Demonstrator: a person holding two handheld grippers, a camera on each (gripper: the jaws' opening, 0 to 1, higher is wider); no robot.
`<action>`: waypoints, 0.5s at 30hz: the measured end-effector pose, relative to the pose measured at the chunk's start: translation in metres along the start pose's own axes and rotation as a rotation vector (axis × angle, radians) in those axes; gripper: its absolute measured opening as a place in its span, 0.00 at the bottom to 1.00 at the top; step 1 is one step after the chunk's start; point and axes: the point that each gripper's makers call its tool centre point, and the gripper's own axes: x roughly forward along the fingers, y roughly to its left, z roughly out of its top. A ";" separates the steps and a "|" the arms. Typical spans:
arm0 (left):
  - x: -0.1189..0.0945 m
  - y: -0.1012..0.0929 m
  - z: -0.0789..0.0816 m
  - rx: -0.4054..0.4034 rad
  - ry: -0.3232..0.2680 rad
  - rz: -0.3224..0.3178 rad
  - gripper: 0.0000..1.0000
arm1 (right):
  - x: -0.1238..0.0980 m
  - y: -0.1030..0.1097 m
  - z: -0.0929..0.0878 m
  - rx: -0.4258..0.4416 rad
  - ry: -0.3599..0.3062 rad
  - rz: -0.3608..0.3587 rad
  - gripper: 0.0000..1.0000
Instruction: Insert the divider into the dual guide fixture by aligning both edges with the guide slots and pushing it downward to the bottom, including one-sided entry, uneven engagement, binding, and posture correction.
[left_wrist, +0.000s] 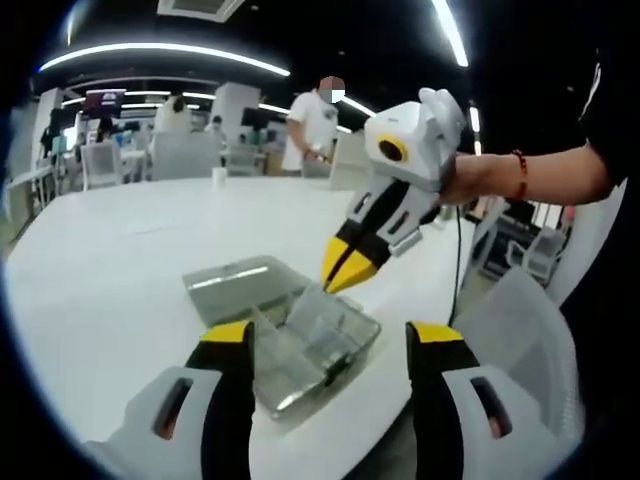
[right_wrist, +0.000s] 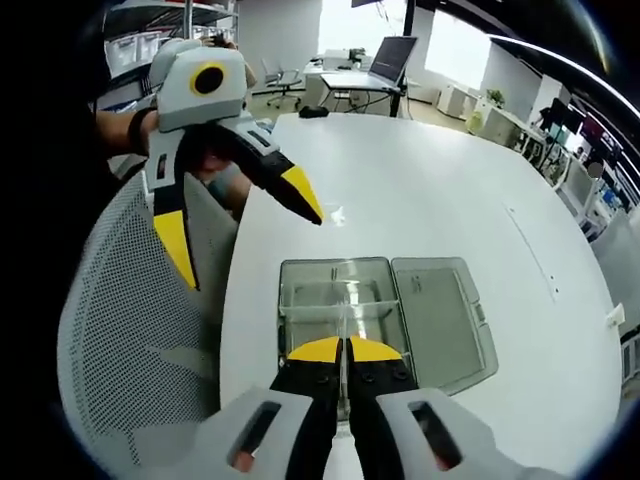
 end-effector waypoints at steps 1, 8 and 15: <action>0.000 0.000 0.000 -0.001 0.000 0.000 0.61 | 0.001 -0.001 -0.001 -0.002 0.002 0.002 0.00; 0.000 0.000 0.000 -0.003 0.002 0.002 0.61 | 0.003 0.000 -0.002 -0.021 0.002 0.016 0.00; 0.000 0.001 -0.001 -0.005 0.004 0.003 0.61 | 0.006 0.000 -0.001 -0.078 0.016 0.040 0.00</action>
